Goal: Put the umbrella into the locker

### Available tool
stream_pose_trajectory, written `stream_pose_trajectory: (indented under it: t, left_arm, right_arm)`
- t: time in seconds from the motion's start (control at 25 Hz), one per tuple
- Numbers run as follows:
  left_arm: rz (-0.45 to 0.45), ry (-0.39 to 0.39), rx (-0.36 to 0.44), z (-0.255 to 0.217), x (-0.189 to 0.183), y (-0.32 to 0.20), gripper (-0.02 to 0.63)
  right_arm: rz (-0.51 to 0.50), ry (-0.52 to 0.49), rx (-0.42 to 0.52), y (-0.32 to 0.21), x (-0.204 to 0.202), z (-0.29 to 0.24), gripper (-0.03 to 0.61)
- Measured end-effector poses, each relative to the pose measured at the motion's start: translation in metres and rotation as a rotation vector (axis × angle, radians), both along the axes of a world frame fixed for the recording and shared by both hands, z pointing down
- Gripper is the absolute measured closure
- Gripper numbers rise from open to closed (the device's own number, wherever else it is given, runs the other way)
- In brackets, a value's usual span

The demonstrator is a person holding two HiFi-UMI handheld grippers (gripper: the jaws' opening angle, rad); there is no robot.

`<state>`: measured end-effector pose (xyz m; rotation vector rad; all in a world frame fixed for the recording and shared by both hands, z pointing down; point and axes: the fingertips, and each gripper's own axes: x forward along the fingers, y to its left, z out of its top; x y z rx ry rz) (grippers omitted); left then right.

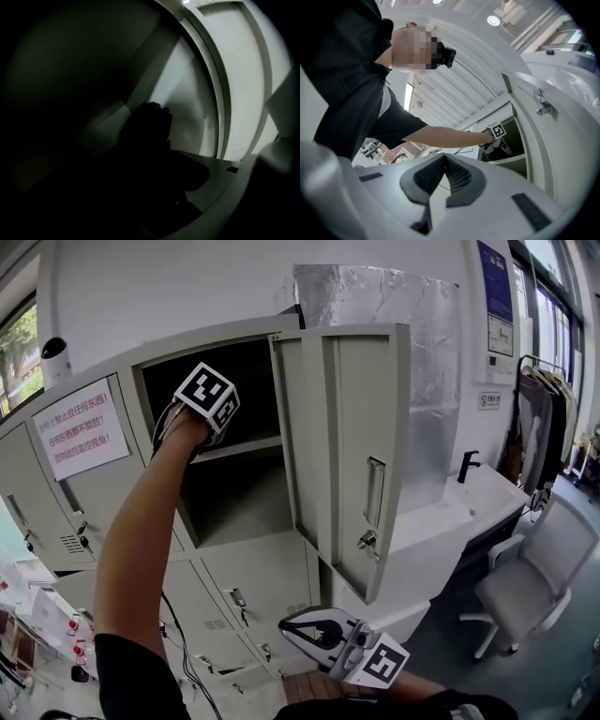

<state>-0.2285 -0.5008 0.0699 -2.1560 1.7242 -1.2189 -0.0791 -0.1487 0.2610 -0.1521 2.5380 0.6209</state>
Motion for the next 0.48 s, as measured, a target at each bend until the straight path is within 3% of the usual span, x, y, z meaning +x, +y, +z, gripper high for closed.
stream_pose_trajectory:
  t: [0.24,0.48]
  left_arm:
    - [0.007,-0.096,0.02,-0.0006,0.0047,-0.0045,0.322]
    - [0.025,-0.128,0.043,-0.0016,0.0076,-0.0036,0.322]
  right_arm:
    - [0.002,0.005,-0.005,0.0017,-0.0016,0.0014,0.567]
    - [0.009,0.007,-0.011,0.0021,0.0,0.0032,0.567]
